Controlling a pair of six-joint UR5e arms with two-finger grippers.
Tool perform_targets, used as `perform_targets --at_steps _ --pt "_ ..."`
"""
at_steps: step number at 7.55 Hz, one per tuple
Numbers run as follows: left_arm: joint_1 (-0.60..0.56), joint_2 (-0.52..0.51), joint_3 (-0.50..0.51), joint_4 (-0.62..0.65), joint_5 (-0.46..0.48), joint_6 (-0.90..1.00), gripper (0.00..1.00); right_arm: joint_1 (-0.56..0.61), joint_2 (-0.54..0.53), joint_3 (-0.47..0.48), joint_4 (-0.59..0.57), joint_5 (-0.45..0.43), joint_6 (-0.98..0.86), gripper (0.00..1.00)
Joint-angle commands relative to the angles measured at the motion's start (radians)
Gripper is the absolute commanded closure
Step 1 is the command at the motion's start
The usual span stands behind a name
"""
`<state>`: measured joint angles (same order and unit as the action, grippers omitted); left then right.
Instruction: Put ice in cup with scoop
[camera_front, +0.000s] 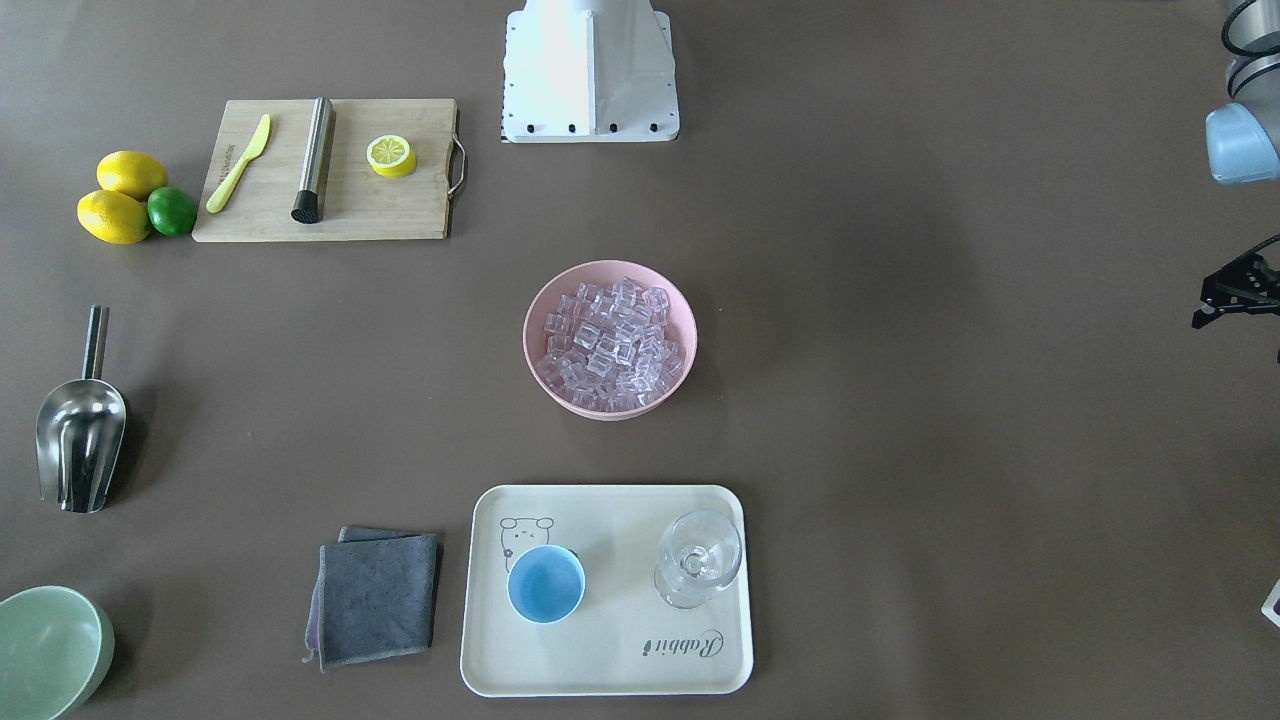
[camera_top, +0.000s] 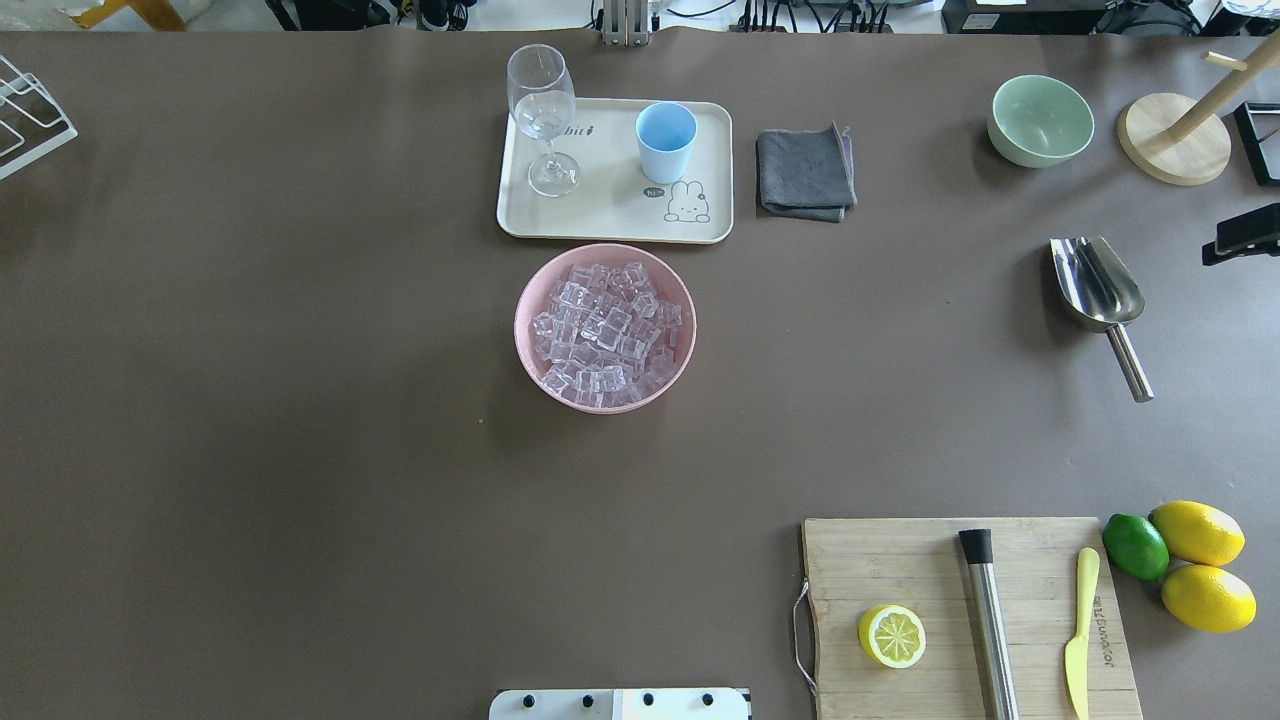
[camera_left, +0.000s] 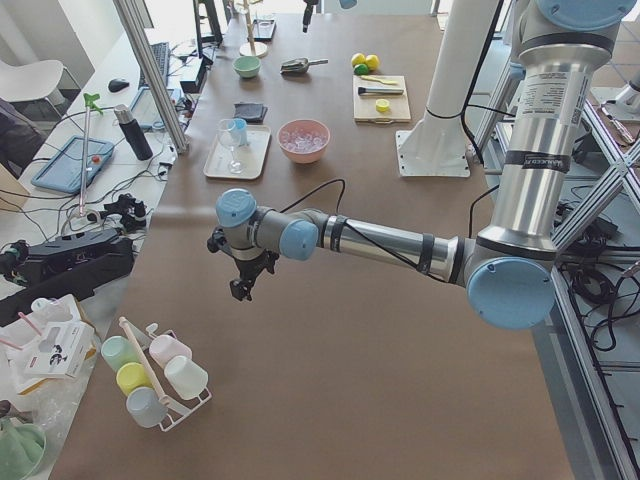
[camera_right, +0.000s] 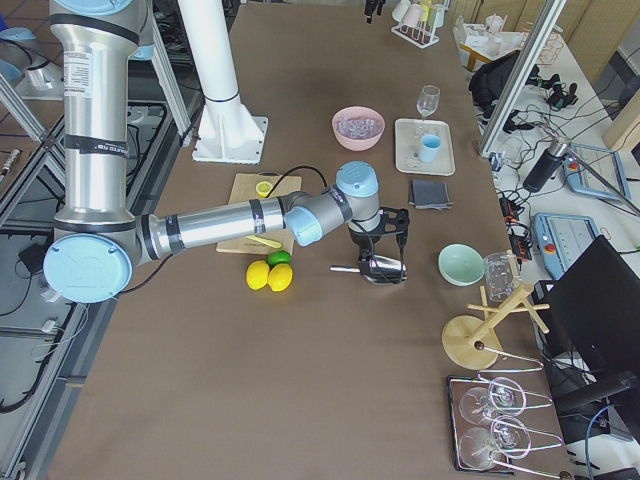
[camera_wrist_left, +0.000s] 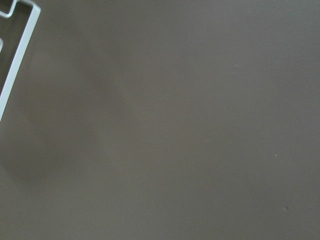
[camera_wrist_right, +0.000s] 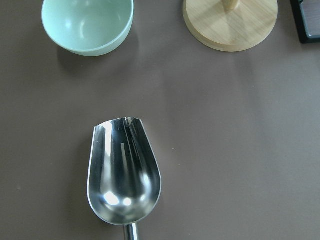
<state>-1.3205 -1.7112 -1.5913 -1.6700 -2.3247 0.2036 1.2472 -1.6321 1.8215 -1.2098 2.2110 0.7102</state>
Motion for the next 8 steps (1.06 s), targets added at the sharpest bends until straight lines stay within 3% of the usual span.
perform_targets --at_steps 1,3,5,6,8 --pt "0.131 -0.022 -0.172 -0.008 -0.045 0.01 0.01 -0.206 -0.014 0.041 0.079 -0.155 0.177 0.0" --pt "0.193 -0.079 -0.206 -0.089 -0.071 0.017 0.01 -0.294 -0.06 -0.003 0.211 -0.198 0.247 0.0" --pt "0.362 -0.112 -0.17 -0.294 -0.058 0.013 0.01 -0.366 -0.067 -0.063 0.315 -0.27 0.296 0.06" --pt "0.418 -0.198 -0.104 -0.292 -0.018 0.017 0.01 -0.367 -0.084 -0.094 0.372 -0.267 0.293 0.06" --pt "0.489 -0.261 -0.062 -0.291 0.04 0.093 0.01 -0.367 -0.103 -0.126 0.414 -0.267 0.284 0.06"
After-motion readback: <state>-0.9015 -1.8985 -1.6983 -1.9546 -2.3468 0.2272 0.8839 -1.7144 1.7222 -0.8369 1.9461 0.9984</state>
